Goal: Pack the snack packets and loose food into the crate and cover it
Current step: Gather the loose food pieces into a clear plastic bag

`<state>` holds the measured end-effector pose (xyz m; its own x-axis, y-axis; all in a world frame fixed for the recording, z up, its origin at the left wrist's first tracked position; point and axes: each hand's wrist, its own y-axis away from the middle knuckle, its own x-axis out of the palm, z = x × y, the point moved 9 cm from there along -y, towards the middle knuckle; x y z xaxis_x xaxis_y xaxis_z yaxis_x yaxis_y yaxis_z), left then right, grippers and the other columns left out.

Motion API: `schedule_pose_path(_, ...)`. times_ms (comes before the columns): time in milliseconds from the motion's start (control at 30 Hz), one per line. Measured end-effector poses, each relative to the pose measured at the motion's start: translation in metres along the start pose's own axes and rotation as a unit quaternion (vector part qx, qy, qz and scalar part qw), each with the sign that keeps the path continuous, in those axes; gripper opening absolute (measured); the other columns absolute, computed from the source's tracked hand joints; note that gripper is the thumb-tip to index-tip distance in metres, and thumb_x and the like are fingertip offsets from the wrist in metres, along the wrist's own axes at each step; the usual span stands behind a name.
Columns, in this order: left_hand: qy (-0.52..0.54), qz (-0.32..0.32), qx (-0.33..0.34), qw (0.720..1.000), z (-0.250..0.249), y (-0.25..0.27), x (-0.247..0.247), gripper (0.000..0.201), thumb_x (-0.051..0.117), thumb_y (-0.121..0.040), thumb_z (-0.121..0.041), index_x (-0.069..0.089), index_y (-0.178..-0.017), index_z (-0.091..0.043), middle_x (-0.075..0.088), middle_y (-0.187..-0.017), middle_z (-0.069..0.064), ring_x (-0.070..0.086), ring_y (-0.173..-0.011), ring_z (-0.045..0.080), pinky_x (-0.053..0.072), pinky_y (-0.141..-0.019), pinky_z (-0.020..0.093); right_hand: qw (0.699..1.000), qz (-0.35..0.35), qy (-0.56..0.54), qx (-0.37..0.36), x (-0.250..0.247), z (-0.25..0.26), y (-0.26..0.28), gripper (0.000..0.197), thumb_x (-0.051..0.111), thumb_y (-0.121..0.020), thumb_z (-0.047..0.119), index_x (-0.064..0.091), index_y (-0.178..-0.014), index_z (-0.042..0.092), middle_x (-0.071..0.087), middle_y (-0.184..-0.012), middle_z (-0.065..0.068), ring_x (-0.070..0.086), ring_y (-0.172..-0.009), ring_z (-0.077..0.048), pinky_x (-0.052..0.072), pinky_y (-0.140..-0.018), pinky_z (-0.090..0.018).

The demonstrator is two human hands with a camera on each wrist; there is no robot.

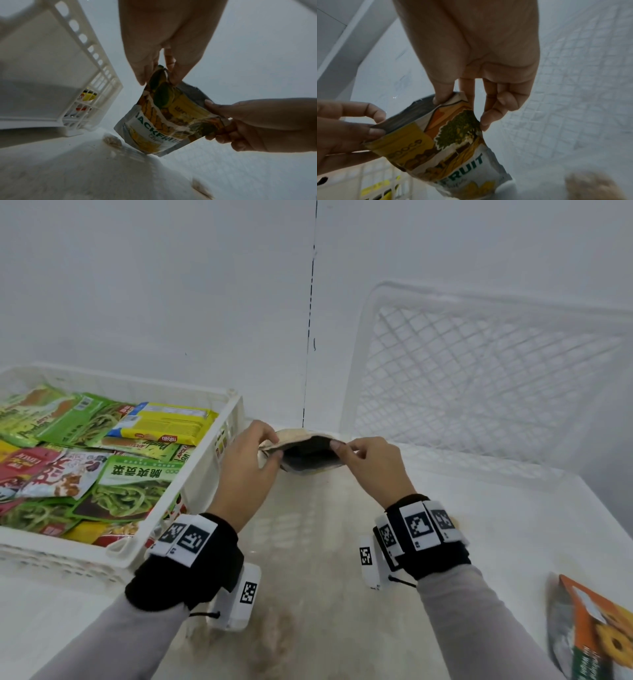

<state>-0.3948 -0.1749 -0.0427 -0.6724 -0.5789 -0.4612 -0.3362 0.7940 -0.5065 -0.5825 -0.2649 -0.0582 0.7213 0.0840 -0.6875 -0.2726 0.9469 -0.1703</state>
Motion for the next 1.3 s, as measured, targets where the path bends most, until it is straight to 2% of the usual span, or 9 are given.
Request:
schedule_pose_path(67,0.008,0.007,0.030,0.999,-0.008,-0.001,-0.002,0.017,0.056,-0.079,-0.001,0.055,-0.088,-0.015,0.062,-0.090,0.001,0.059,-0.089,0.025,0.046,-0.080,0.040,1.000,-0.005,0.009,0.000,-0.004,0.006,-0.002,0.046,0.053,-0.088,0.053,0.046,-0.050,0.026,0.036,-0.049,0.011,0.039,-0.049,-0.006,0.027,-0.049,-0.024)
schedule_pose_path(200,0.054,0.005,0.061,0.997,-0.017,-0.003,-0.006,0.019,0.050,-0.079,0.001,0.061,-0.088,-0.013,0.066,-0.092,0.001,0.062,-0.090,0.021,0.047,-0.082,0.033,1.000,-0.005,0.014,0.001,-0.007,0.014,-0.003,0.059,0.051,-0.091,0.050,0.025,-0.047,0.020,0.025,-0.046,0.005,0.029,-0.044,-0.013,0.023,-0.048,-0.028)
schedule_pose_path(367,0.031,0.002,0.060,0.998,-0.019,-0.005,-0.006,0.035,0.052,-0.078,0.016,0.071,-0.103,-0.001,0.067,-0.111,0.010,0.060,-0.107,0.014,0.039,-0.095,0.007,1.000,0.000,0.026,-0.004,-0.004,0.020,-0.002,0.052,0.050,-0.091,0.049,0.038,-0.047,0.025,0.036,-0.048,0.007,0.038,-0.049,-0.012,0.029,-0.051,-0.028)
schedule_pose_path(467,0.040,0.013,0.051,0.998,-0.021,-0.004,-0.006,0.044,0.050,-0.073,0.020,0.068,-0.108,0.000,0.066,-0.114,0.011,0.058,-0.108,0.014,0.039,-0.096,0.007,0.998,0.003,0.060,-0.028,-0.001,0.028,0.002,0.023,0.058,-0.089,0.039,0.063,-0.103,0.022,0.057,-0.091,-0.003,0.052,-0.089,-0.017,0.044,-0.079,-0.035)
schedule_pose_path(533,0.035,0.018,0.044,0.998,-0.019,-0.004,-0.006,0.046,0.050,-0.072,0.021,0.068,-0.109,0.000,0.066,-0.115,0.012,0.059,-0.109,0.014,0.040,-0.096,0.012,0.997,-0.049,0.042,-0.053,-0.006,0.037,0.007,0.045,0.064,-0.084,0.026,0.051,-0.125,0.016,0.049,-0.112,-0.009,0.045,-0.107,-0.022,0.038,-0.092,-0.029)
schedule_pose_path(667,0.043,0.022,0.030,0.998,-0.018,-0.005,-0.004,0.050,0.050,-0.069,0.021,0.068,-0.110,-0.002,0.066,-0.114,0.007,0.059,-0.110,0.014,0.041,-0.098,0.019,0.963,-0.181,-0.030,-0.198,-0.022,0.083,0.033,0.016,0.056,-0.078,0.000,0.056,-0.092,0.007,0.053,-0.089,-0.006,0.049,-0.081,-0.016,0.038,-0.069,-0.017)
schedule_pose_path(867,0.061,0.046,0.019,0.997,-0.015,-0.004,0.002,0.055,0.047,-0.069,0.021,0.066,-0.114,-0.005,0.066,-0.113,0.004,0.061,-0.108,0.013,0.044,-0.098,0.023,0.986,0.042,0.051,-0.153,0.042,0.089,0.023,0.026,0.048,-0.083,-0.001,0.063,-0.104,0.003,0.065,-0.098,-0.012,0.058,-0.092,-0.026,0.049,-0.081,-0.038)
schedule_pose_path(1067,0.072,0.061,0.022,0.995,-0.014,0.003,0.008,0.054,0.048,-0.072,0.021,0.065,-0.116,-0.006,0.060,-0.111,-0.009,0.057,-0.108,0.000,0.038,-0.095,0.005,0.969,0.199,0.120,-0.084,0.075,0.079,0.004,0.022,0.052,-0.092,0.018,0.066,-0.102,0.004,0.067,-0.093,-0.011,0.060,-0.085,-0.025,0.041,-0.066,-0.027)
schedule_pose_path(1300,0.056,0.098,-0.014,0.994,0.000,0.017,0.018,0.049,0.052,-0.076,0.019,0.065,-0.116,-0.006,0.066,-0.115,0.008,0.060,-0.111,0.018,0.043,-0.101,0.027,0.961,0.268,0.033,-0.050,0.087,0.065,0.017,0.018,0.053,-0.090,0.011,0.066,-0.081,0.003,0.053,-0.060,-0.003,0.052,-0.062,-0.022,0.040,-0.054,-0.023)
